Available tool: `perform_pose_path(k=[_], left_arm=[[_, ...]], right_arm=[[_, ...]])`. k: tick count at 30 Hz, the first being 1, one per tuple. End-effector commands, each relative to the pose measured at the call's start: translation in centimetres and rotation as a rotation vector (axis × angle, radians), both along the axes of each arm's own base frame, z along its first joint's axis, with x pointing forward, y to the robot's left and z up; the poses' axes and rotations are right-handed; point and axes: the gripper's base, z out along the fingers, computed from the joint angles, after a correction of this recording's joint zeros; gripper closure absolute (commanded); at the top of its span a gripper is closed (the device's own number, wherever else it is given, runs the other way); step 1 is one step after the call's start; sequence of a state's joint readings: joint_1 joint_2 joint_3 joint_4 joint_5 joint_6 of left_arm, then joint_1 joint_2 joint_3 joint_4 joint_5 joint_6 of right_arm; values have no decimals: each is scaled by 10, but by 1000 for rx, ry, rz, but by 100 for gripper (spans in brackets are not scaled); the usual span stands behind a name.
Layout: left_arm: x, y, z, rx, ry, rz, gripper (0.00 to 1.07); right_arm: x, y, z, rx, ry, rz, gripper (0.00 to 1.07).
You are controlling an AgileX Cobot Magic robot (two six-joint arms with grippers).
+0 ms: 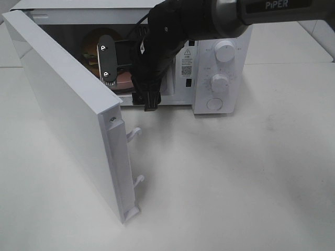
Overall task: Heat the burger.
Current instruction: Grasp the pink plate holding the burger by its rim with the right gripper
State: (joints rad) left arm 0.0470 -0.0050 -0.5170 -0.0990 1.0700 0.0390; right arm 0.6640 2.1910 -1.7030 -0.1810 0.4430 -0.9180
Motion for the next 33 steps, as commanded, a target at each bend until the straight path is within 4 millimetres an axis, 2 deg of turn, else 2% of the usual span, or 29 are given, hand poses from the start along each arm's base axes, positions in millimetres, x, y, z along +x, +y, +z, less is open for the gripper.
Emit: perform_pose_path(k=[1, 9, 20, 33], left_arm=[[-3, -1, -1, -3, -14, 3, 7], [-3, -1, -1, -3, -14, 3, 7], [-3, -1, -1, -3, -14, 3, 7], [-3, -1, -1, -4, -14, 3, 7]], right_arm=[[6, 5, -1, 12, -14, -15, 20], [18, 14, -10, 12, -16, -22, 21], [36, 14, -17, 2, -28, -42, 22], [41, 21, -33, -16, -21, -31, 24]])
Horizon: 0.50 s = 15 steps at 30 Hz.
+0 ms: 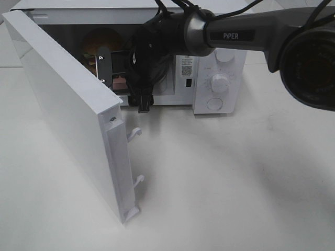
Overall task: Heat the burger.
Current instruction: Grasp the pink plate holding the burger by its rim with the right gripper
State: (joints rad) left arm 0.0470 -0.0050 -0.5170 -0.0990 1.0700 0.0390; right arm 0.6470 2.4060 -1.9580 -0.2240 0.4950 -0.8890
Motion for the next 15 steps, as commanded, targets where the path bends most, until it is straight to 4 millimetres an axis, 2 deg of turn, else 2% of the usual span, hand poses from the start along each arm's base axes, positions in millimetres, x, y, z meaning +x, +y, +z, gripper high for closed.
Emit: perform_pose_path(k=[1, 6, 12, 14, 15], left_arm=[[-3, -1, -1, -4, -14, 3, 7], [-3, 0, -1, -3, -14, 4, 7], [-3, 0, -1, -3, -14, 4, 7], [-3, 0, -1, -3, -14, 4, 7], [-3, 0, -1, -3, -14, 4, 7]], right_arm=[[1, 4, 4, 10, -11, 3, 24], [3, 14, 7, 36, -29, 9, 25], [3, 16, -3, 39, -9, 3, 27], [2, 17, -8, 51, 13, -4, 36], [2, 17, -8, 51, 13, -4, 36]])
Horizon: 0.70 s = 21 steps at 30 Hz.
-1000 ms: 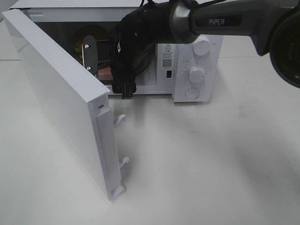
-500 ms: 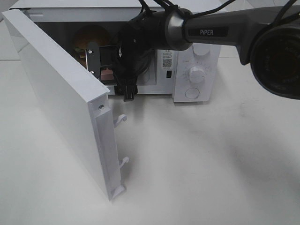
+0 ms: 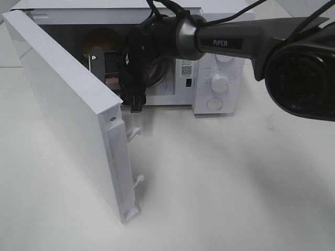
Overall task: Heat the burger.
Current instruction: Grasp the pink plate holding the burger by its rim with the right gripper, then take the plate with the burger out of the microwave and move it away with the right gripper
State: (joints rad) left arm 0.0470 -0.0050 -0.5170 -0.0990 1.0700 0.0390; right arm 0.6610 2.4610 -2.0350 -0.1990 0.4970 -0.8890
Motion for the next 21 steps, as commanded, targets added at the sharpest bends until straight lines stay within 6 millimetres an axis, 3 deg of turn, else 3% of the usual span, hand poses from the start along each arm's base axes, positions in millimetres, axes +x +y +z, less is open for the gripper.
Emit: perform_pose_path(k=[1, 2, 4, 5, 6, 7, 9, 21], left_arm=[[-3, 0, -1, -3, -14, 4, 7], [-3, 0, -1, -3, -14, 4, 7], [-3, 0, -1, -3, -14, 4, 7], [-3, 0, -1, -3, -14, 4, 7], [-3, 0, -1, -3, -14, 4, 7], [-3, 0, -1, -3, -14, 4, 7], [-3, 0, -1, -3, -14, 4, 7], [-3, 0, -1, -3, -14, 4, 7]], right_arm=[[-2, 4, -2, 23, 18, -10, 40], [-2, 4, -2, 23, 18, -10, 40], [-2, 4, -2, 24, 19, -11, 59], [-2, 4, -2, 24, 19, -11, 59], [-2, 4, -2, 26, 22, -12, 76], [-2, 4, -2, 26, 22, -12, 76], [-2, 4, -2, 40, 29, -29, 107], [-4, 4, 2, 40, 44, -18, 107]])
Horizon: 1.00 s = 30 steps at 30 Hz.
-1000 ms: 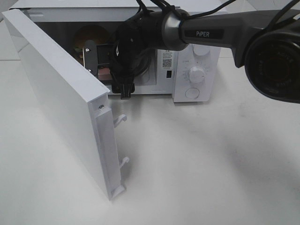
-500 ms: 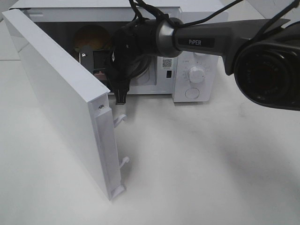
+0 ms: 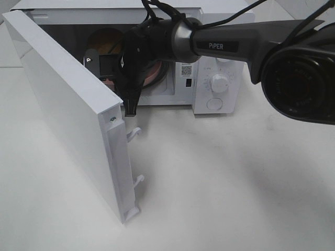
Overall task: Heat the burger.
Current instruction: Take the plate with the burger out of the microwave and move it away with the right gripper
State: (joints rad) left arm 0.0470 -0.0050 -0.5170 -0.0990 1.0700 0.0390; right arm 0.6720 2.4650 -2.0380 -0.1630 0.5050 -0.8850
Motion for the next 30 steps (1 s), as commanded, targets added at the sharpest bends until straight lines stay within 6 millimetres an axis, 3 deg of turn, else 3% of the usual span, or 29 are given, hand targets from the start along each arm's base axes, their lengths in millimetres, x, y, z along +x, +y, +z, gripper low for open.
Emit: perform_pose_path(k=[1, 6, 13, 25, 30], left_arm=[[-3, 0, -1, -3, -14, 4, 7], [-3, 0, -1, -3, -14, 4, 7], [-3, 0, -1, -3, -14, 4, 7], [-3, -1, -1, -4, -14, 3, 7], [-3, -1, -1, -4, -14, 3, 7]], right_arm=[[1, -2, 4, 17, 15, -13, 107], [-10, 1, 11, -51, 46, 87, 107], [-11, 0, 22, -40, 27, 95, 107], [-31, -16, 39, -22, -65, 208, 107], [-41, -33, 47, -18, -113, 263, 107]])
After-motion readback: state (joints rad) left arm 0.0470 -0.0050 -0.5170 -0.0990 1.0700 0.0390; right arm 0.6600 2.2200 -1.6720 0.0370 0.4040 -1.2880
